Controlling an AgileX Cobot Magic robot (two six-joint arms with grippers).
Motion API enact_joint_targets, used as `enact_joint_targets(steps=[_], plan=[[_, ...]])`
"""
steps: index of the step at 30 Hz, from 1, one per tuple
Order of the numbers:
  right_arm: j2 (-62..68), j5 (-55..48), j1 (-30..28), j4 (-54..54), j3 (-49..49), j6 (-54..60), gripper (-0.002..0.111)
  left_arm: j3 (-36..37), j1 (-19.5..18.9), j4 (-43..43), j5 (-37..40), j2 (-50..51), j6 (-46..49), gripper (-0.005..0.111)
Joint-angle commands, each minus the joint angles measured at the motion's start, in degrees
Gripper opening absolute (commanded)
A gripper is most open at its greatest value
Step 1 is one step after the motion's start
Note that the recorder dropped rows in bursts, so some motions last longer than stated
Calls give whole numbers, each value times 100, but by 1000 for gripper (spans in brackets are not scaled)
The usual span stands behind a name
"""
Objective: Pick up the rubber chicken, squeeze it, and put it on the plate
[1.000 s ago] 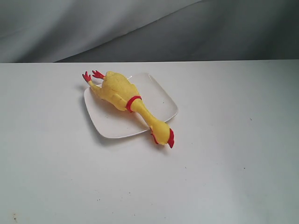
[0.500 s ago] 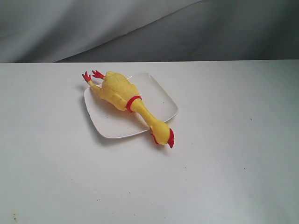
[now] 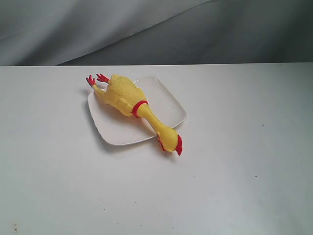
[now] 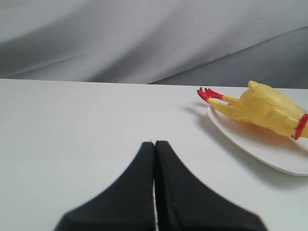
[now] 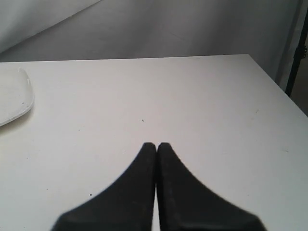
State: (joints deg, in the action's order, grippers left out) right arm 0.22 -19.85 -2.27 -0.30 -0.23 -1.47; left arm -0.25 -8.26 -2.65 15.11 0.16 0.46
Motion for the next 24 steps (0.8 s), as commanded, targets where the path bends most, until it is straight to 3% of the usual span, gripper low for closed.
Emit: enact_joint_targets(steps=[1,24], plan=[[-22,-3,-31,-60,23,-10,0,25,-13,-66,15,-16,24,0],[-22,-3,-31,-60,23,-10,0,25,-13,-66,15,-16,-4,0]])
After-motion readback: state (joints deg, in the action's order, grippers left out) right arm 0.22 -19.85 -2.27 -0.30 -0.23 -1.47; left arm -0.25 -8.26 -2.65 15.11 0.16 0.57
